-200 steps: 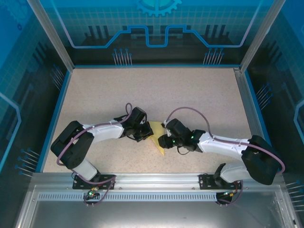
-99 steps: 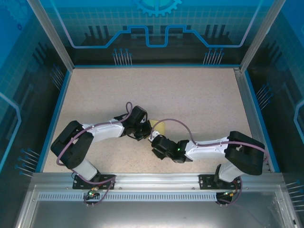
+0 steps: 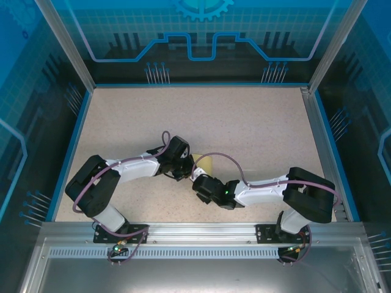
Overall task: Fold a paper plane with a square sheet of paper (pick it up from the middle)
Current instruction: Fold the wing for the fifth time at the center of the table.
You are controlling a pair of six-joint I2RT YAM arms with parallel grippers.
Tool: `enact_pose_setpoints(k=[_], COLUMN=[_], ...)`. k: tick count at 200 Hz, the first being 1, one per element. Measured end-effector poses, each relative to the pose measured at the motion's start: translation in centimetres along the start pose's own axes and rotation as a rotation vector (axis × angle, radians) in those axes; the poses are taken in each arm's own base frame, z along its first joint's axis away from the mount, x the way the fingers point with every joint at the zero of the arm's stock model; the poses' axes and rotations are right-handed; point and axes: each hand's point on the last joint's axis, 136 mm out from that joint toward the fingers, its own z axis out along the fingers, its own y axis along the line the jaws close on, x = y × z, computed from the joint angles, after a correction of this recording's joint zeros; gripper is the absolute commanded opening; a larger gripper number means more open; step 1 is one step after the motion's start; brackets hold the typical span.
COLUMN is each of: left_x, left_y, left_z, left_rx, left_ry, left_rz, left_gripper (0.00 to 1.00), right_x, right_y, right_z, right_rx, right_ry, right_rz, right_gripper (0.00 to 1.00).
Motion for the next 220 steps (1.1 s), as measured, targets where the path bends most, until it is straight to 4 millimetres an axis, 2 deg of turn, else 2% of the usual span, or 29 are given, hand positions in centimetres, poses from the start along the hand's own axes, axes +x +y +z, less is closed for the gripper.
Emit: enact_pose_setpoints(k=[69,103,123,172,186,220], left_x=[0.1,0.0,0.0,-0.1,-0.3,-1.0], left_y=[0.2,0.1,0.0,-0.3,-0.4,-0.6], left_z=[0.0,-0.1,-0.3,-1.6,-2.2,-4.2], left_rx=[-0.011,-0.013,-0.012,-0.015,-0.017,-0.024], left_ry=[0.005,0.001,-0.003,-0.027,-0.047,-0.123], left_rz=[-0.004,-0.004,-0.003,0.007,0.013,0.023], left_gripper=[0.06,0.09,0.11,0.26,0.35,0.40], right_x=[-0.1,-0.2,-0.3,-0.2,0.1,0.6], right_y=[-0.3,-0.4,-0.5,-0.2,-0.1,-0.3], right_z=[0.1,0.2,0.2,0.4,0.6,0.9], right_rx=[0.024,0.030,0.036,0.008,-0.022,-0.112], right_ry=[-0.007,-0.012,-0.018,-0.025,-0.021,-0.021], right_rz=[-0.002,-0.001,0.010,0.049,0.074,0.170], right_gripper=[0.11,0.02,0.00,0.00,0.00,0.00])
